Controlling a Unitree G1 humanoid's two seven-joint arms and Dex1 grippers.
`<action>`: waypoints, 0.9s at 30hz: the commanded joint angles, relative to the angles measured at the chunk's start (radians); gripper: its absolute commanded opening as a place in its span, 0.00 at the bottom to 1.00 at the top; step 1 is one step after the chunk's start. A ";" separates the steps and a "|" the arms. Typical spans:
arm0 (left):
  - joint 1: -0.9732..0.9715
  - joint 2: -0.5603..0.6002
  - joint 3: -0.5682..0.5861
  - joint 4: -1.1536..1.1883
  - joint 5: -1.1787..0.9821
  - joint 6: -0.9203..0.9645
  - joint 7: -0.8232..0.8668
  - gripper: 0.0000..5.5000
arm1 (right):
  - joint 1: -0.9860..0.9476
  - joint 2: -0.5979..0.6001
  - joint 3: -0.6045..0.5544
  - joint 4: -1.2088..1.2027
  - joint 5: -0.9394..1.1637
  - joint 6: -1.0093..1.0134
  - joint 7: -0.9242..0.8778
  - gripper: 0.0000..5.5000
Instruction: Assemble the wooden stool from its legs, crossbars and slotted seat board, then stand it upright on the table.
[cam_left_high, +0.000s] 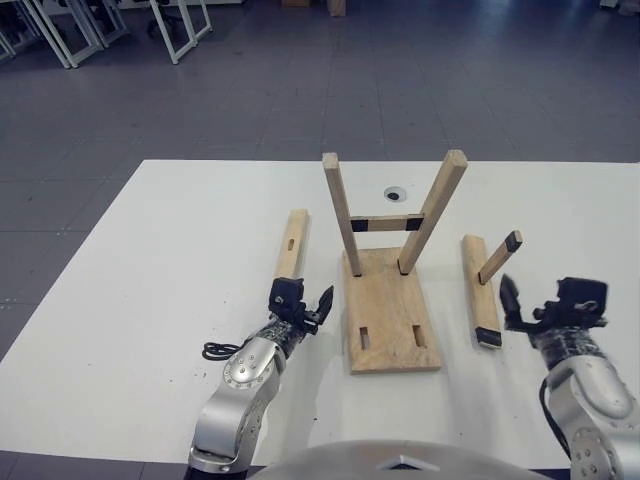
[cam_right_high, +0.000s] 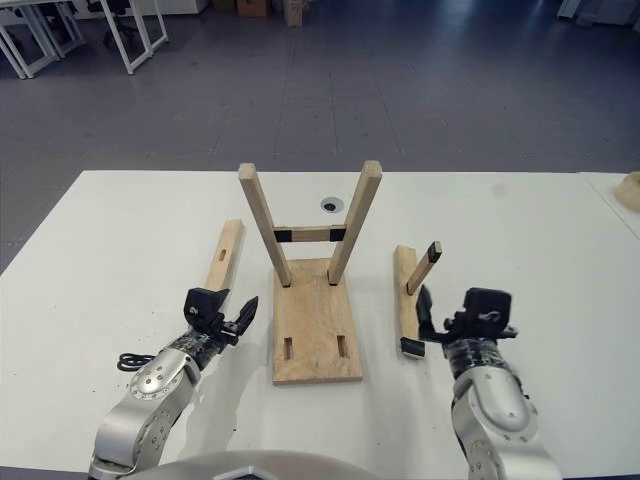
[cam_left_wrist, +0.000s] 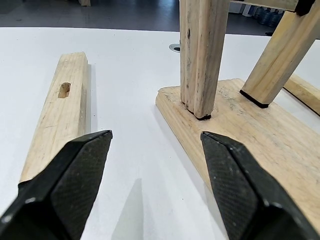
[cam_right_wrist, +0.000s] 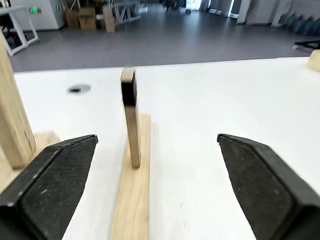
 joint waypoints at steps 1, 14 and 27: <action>-0.014 0.010 0.009 -0.006 0.006 0.014 -0.001 0.60 | 0.010 -0.024 0.054 0.107 -0.024 -0.002 0.038 0.79; -0.029 0.015 0.005 0.001 0.004 0.017 -0.004 0.60 | -0.013 -0.043 0.105 0.319 -0.067 0.043 0.068 0.76; -0.038 -0.005 -0.004 0.025 0.007 0.004 0.004 0.60 | -0.067 -0.080 0.082 0.421 -0.088 0.014 0.120 0.38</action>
